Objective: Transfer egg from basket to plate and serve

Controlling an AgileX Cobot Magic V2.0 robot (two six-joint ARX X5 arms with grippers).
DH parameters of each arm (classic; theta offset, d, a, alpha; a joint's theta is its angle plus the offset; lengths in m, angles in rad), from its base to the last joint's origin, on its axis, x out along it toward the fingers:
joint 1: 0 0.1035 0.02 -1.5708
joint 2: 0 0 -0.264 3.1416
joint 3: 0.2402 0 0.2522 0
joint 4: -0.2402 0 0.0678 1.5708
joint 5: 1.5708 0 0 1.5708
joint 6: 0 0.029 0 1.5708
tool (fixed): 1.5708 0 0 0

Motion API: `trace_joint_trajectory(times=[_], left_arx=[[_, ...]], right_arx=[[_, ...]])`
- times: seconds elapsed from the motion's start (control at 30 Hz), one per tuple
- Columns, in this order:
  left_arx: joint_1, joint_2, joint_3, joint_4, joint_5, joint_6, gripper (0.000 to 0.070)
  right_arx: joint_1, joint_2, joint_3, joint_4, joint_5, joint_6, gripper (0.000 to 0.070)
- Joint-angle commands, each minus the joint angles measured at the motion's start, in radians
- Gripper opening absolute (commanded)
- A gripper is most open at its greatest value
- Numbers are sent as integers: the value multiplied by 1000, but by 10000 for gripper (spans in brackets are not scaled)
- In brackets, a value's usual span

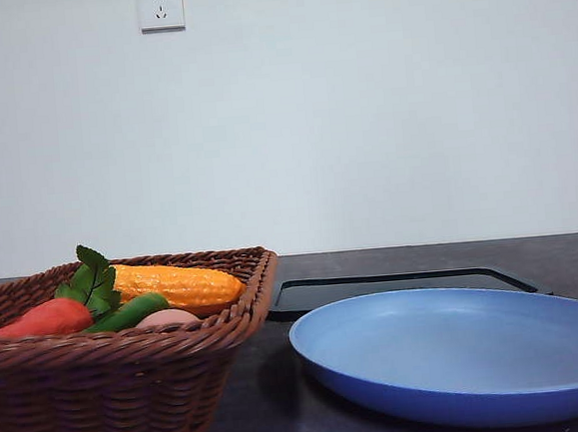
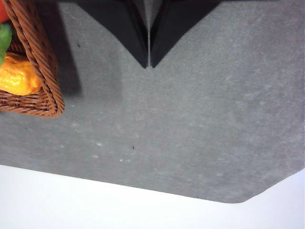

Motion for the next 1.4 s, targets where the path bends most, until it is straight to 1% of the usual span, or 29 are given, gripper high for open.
trace_joint_trajectory(times=[0.0, 0.03, 0.1, 0.2, 0.27, 0.33, 0.4, 0.47, 0.53, 0.63, 0.8, 0.97, 1.1, 1.2, 1.27, 1.37], left_arx=[[0, -2, -22, -3, 0, -8, 0], [0, -2, -22, 1, 5, -27, 0], [0, -2, -22, 6, 30, -105, 0], [0, -2, -22, 6, 77, -271, 0], [0, -2, -22, 9, 119, -364, 0], [0, -2, -22, 18, 158, -420, 0], [0, -2, -22, 29, 210, -449, 0], [0, -2, -21, 44, 256, -451, 0], [0, -2, -15, 43, 287, -451, 0], [0, 2, 8, 18, 303, -451, 0], [0, 54, 82, -23, 321, -451, 0], [0, 177, 161, -32, 381, -437, 0], [0, 295, 246, -38, 452, -389, 0], [0, 392, 329, -46, 518, -355, 0], [0, 458, 394, -73, 558, -326, 0], [-4, 553, 497, -151, 614, -262, 0]], right_arx=[[3, -2, -7, 12, -2, 23, 0], [4, -2, -7, 19, -2, 40, 0], [4, -2, -7, 43, -3, 94, 0], [4, -2, -7, 84, -10, 231, 0], [4, -2, -7, 120, -31, 331, 0], [4, -2, -7, 162, -43, 394, 0], [4, -2, -6, 201, -78, 440, 0], [4, -2, -4, 221, -121, 459, 0], [4, -2, 8, 204, -143, 479, 0], [4, 0, 48, 117, -146, 497, 0], [3, 37, 168, -105, -105, 496, 0], [3, 140, 292, -205, -105, 495, 0], [3, 245, 389, -249, -118, 467, 0], [3, 335, 461, -286, -160, 440, 0], [3, 400, 509, -321, -177, 426, 0], [3, 495, 572, -376, -219, 380, 0]])
